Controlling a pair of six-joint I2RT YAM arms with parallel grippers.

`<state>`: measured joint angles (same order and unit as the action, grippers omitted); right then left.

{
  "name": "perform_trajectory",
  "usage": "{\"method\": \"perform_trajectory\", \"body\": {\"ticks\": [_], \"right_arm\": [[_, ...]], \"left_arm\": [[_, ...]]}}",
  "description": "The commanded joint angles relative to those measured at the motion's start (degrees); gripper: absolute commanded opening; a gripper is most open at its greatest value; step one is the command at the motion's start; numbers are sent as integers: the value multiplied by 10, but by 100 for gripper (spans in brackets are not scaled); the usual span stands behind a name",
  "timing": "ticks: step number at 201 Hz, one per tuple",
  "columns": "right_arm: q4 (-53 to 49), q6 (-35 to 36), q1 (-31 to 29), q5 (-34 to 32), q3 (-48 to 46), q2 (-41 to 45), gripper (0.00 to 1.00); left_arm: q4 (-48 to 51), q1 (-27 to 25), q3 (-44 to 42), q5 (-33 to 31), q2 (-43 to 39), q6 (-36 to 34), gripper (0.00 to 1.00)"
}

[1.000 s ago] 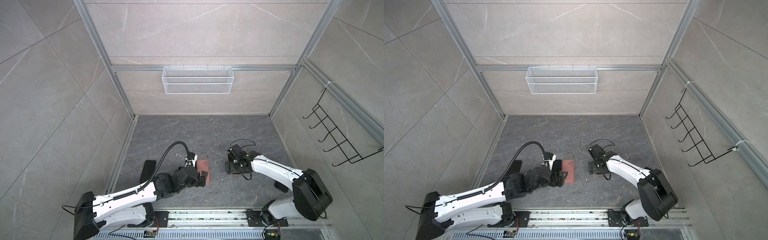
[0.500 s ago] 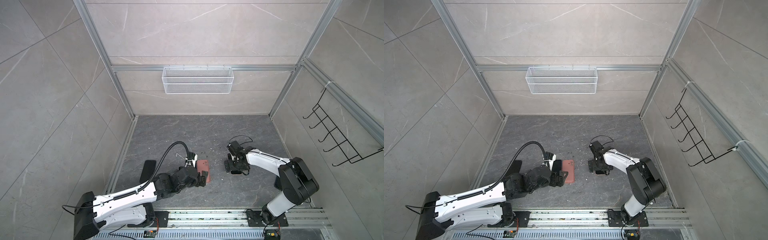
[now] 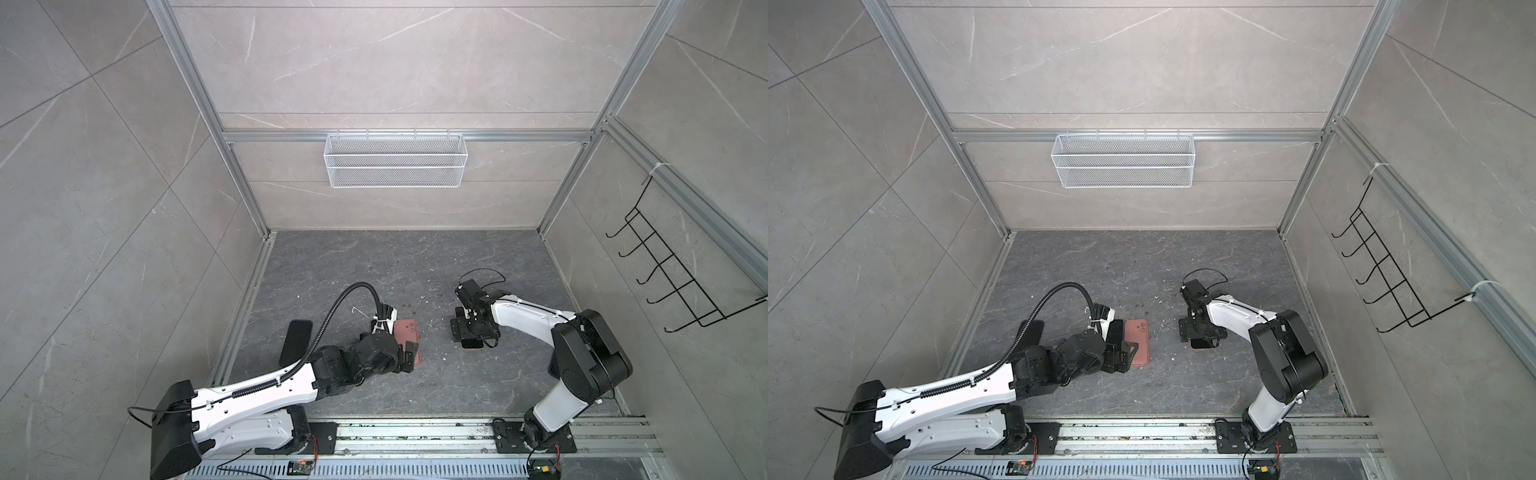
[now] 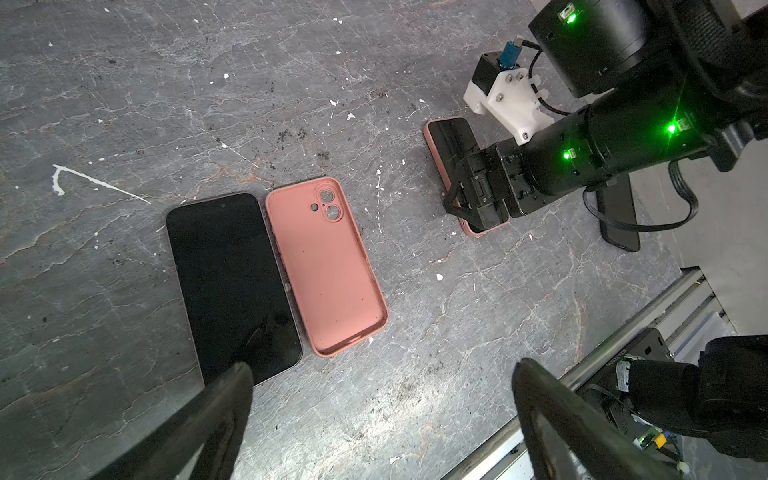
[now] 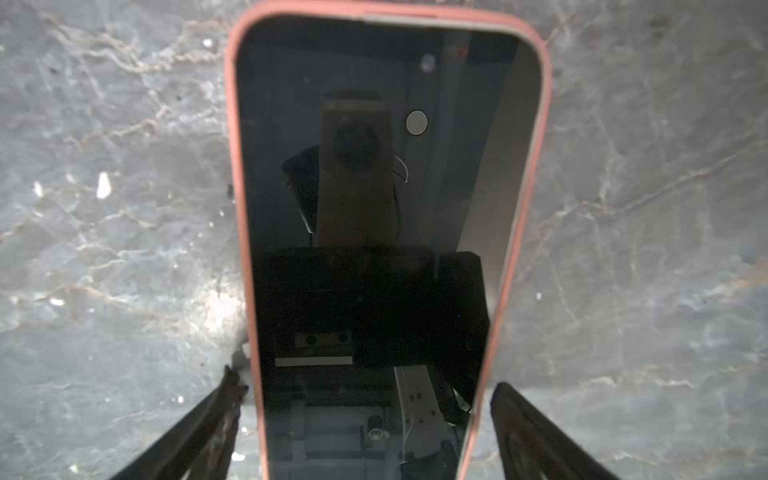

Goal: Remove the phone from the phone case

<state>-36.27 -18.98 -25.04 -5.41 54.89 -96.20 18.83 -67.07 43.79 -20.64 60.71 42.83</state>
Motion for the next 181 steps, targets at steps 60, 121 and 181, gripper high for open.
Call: {"method": "perform_trajectory", "body": {"ticks": [60, 121, 181], "right_arm": [[-28, 14, 11, 33, 28, -56, 86], [-28, 5, 12, 58, 6, -39, 75], [2, -23, 11, 73, -12, -2, 51]], "left_arm": [[-30, 4, 24, 1, 18, -17, 100], [-39, 8, 28, 3, 22, -16, 100], [-118, 55, 19, 66, 57, 26, 100]]}}
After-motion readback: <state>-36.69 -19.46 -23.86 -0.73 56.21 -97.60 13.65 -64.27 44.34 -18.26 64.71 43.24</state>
